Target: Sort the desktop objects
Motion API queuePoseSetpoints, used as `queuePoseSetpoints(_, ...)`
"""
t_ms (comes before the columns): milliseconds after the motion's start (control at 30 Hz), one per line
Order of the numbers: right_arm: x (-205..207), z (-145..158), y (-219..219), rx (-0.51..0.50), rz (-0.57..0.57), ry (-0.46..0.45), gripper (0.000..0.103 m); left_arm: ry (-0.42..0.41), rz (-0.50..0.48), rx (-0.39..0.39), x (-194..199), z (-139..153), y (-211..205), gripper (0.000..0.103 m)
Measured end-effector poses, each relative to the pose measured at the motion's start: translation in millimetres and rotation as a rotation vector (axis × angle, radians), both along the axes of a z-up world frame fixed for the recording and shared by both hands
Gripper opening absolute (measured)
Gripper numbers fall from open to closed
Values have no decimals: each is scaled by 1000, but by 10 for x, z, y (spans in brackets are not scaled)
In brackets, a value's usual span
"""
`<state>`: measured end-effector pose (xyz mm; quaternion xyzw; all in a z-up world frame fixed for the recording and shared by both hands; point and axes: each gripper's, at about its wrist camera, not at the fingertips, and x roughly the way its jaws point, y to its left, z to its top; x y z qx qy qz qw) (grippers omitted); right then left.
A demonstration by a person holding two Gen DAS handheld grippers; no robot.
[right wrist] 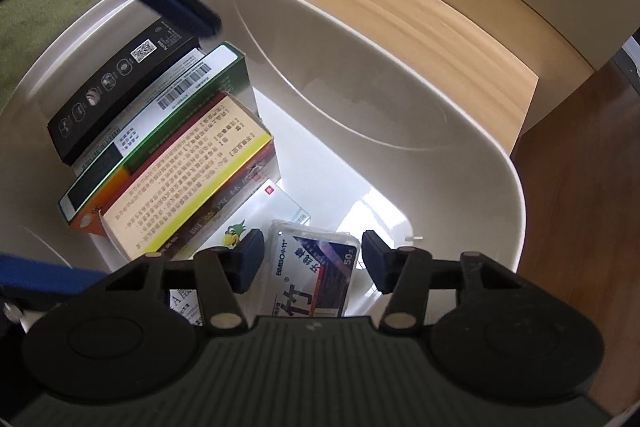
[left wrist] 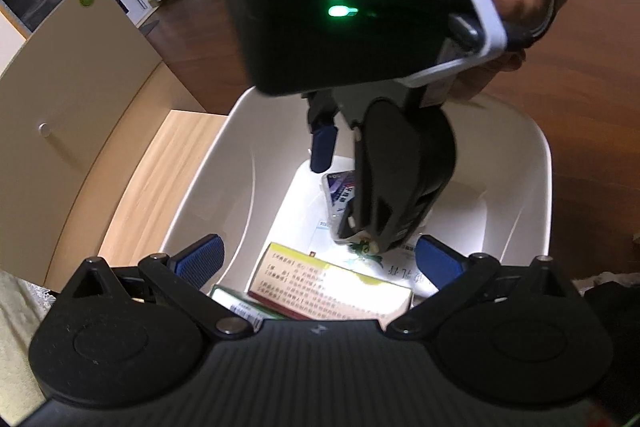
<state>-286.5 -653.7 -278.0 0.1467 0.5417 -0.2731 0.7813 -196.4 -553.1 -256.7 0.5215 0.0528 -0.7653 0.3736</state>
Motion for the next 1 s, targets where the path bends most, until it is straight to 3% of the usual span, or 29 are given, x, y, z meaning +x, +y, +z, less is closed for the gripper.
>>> queuePoseSetpoints(233, 32, -71, -42, 2, -38, -1, 51, -43, -4, 9, -141, -180, -20, 103)
queuePoseSetpoints(400, 7, -57, -56, -33, -65, 46, 37, -89, -28, 8, -197, -265, 31, 103)
queuePoseSetpoints(533, -58, 35, -77, -31, -97, 7, 37, -133, -55, 6, -252, -339, 74, 103)
queuePoseSetpoints(1000, -186, 106, -187, 48, -210, -98, 37, -154, -51, -14, -288, -384, 86, 103)
